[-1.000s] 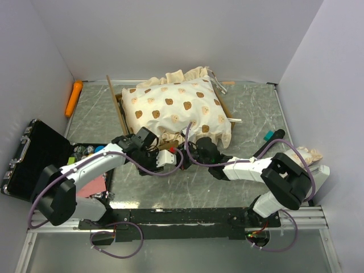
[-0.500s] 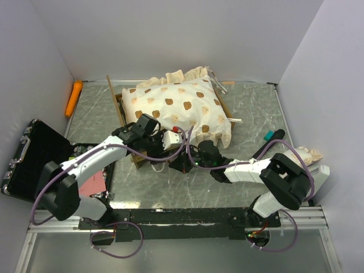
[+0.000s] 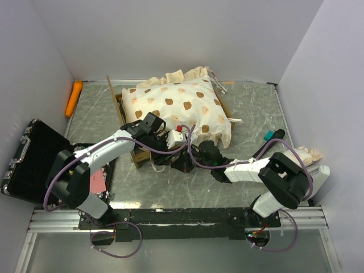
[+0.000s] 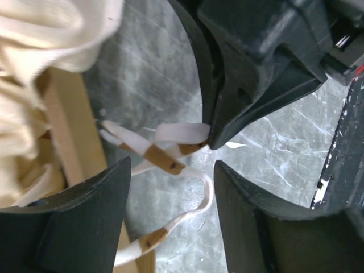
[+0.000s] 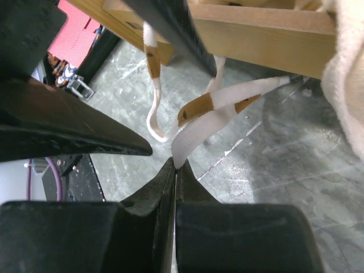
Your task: Set up the pet bed
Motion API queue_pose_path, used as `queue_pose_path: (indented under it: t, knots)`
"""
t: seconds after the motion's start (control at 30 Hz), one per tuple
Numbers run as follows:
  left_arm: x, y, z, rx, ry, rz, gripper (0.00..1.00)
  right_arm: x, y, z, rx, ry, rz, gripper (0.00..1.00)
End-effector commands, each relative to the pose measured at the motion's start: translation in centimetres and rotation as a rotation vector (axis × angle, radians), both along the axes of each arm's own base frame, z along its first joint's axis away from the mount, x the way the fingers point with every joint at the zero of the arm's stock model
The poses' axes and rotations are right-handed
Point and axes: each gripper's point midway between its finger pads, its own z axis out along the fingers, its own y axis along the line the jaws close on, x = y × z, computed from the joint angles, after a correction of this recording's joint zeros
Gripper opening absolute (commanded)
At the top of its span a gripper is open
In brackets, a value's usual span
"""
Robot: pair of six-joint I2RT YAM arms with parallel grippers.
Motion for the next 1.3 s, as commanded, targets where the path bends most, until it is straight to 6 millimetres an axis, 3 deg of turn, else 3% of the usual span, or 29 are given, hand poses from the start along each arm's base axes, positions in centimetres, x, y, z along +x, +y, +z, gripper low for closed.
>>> queue_pose_path:
  t: [0.0,0.1,0.2,0.43,0.63,0.8,1.0,1.17,1.27]
  knots:
    - [-1.2,-0.3,-0.9,0.001,0.074,-0.021,0.63,1.1,0.1,1.2,0.033,-0.030,-0.030,0.00]
    - [-1.0,-0.2,-1.5,0.004,0.056,-0.003,0.60,1.2,0.2,1.3,0.039,-0.022,-0.043,0.00]
    - [-0.6,0.1,-2.6,0.038,0.036,0.026,0.50,1.8,-0.1,1.3,0.049,-0.008,-0.079,0.00]
    - [-0.7,-0.1,-3.0,0.024,0.070,0.058,0.01,1.9,-0.3,0.9,0.038,0.005,-0.096,0.00]
    - [0.2,0.7,-0.2,-0.022,0.039,0.129,0.01,2.3,-1.4,0.5,0.015,0.007,-0.136,0.00]
    - [-2.6,1.2,1.0,-0.065,0.042,0.020,0.01,3.3,-1.9,0.6,-0.029,-0.033,-0.148,0.00]
    - [-5.6,1.4,-0.2,-0.054,0.047,-0.084,0.01,5.6,-1.5,4.4,-0.060,-0.182,-0.144,0.00]
    - [-5.4,0.5,-2.4,0.034,-0.007,-0.094,0.02,5.4,-1.3,5.8,-0.051,-0.213,-0.114,0.00]
    - [-4.7,0.2,-2.1,0.043,-0.011,-0.078,0.29,4.8,-1.2,5.7,-0.039,-0.194,-0.099,0.00]
